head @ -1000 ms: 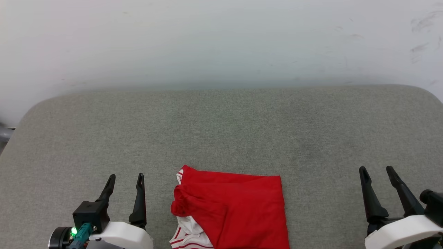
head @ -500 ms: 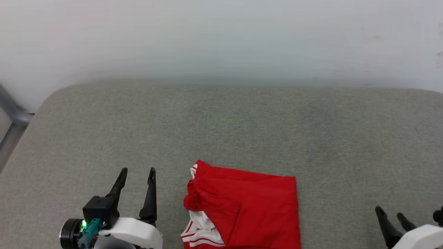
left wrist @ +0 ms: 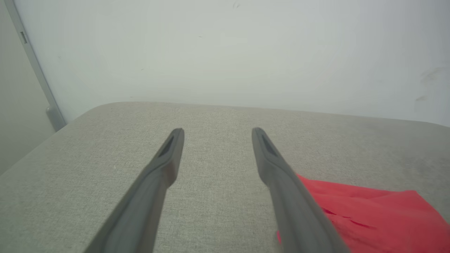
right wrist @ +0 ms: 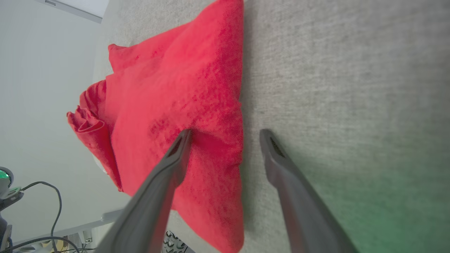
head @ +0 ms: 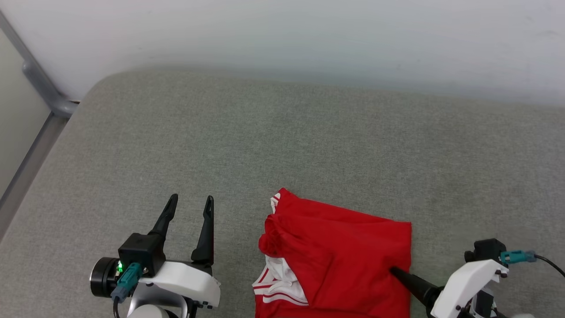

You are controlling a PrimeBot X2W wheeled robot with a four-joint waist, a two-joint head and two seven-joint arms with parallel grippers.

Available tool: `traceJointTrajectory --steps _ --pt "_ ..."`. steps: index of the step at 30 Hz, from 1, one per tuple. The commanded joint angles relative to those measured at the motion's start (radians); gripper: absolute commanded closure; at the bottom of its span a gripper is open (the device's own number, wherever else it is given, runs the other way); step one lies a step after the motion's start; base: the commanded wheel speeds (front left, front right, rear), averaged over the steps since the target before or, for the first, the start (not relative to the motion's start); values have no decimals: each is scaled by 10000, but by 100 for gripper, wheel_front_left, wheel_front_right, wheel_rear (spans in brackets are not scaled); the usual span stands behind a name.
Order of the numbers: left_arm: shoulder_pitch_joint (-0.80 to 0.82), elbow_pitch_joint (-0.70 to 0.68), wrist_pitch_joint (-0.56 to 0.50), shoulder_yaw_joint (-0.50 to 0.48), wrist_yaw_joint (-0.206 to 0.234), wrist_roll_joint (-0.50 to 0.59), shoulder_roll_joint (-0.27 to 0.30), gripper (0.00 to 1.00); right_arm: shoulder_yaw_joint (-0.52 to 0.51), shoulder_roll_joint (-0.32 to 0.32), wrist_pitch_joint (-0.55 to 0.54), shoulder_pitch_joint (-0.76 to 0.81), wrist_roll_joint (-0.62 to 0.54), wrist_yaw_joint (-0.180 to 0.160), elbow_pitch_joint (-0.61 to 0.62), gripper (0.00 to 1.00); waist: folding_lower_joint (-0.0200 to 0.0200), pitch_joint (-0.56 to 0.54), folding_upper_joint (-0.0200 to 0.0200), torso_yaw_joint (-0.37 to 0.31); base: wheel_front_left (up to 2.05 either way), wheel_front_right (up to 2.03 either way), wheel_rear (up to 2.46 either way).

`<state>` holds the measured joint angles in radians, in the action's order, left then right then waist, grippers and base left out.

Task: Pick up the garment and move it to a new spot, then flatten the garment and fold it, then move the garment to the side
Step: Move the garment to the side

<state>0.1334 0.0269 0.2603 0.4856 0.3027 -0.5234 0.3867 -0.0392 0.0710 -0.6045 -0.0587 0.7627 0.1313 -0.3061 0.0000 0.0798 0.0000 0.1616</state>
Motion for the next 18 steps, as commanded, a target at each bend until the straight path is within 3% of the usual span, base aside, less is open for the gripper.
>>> traceJointTrajectory --steps 1,7,8,9,15,18 --pt "147 40 68 -35 -49 51 -71 0 82 -70 -16 -161 231 -13 -215 0 0 154 0 124 0 0 0" --pt "215 197 68 -195 -213 144 -213 0 550 -149 13 -615 686 -16 -981 0 0 378 0 227 0 0 0" --pt "223 220 68 -222 -229 160 -234 0 631 -155 83 -684 752 -16 -1063 64 0 393 0 224 0 0 0" --pt "220 242 68 -243 -265 184 -255 0 731 -158 109 -737 791 -16 -1109 100 0 399 0 216 0 0 0" --pt "-52 520 69 -370 -211 280 -242 0 1262 279 1172 -1071 245 -13 -1136 100 0 -21 0 -228 0 0 0" --pt "-191 515 69 -406 -138 317 -231 0 1472 637 1639 -1064 -564 -13 -1090 100 0 -261 0 -534 0 0 0"
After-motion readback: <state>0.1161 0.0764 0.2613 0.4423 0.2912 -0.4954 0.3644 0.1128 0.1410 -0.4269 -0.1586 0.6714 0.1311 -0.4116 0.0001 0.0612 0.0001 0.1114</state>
